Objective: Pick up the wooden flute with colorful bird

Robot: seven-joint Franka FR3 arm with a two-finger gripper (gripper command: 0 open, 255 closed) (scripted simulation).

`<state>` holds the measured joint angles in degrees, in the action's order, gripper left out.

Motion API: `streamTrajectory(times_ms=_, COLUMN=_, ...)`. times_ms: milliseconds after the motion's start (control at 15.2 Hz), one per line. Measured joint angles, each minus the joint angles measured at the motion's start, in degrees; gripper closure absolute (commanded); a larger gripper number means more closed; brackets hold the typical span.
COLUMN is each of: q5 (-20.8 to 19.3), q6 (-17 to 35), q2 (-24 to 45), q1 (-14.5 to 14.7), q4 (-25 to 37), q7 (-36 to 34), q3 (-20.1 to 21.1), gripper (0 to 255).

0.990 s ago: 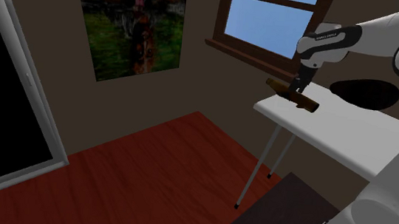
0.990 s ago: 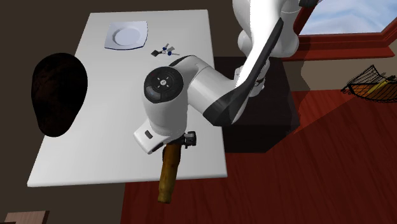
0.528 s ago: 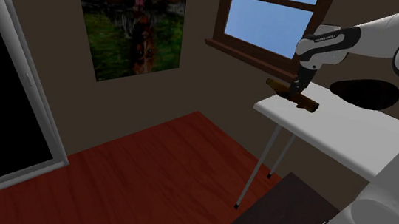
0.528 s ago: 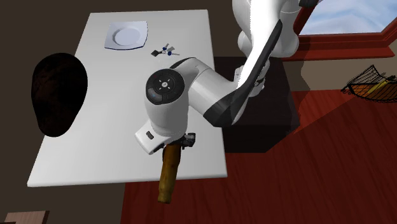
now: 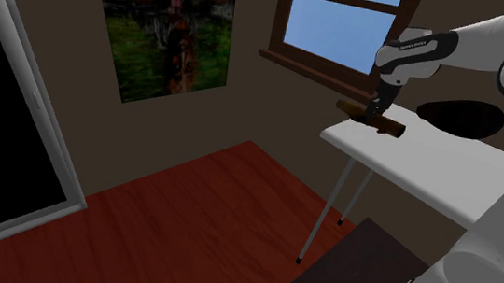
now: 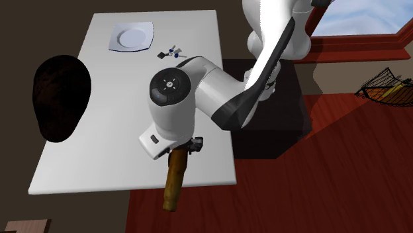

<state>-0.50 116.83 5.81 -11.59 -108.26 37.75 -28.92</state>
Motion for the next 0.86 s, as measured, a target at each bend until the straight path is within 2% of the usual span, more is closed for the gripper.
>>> streamTrajectory(times_ms=858, q5=-0.7, q6=-9.3, q2=-1.5, q1=0.1, q4=8.0, q7=-0.1, q3=0.0, gripper=255)
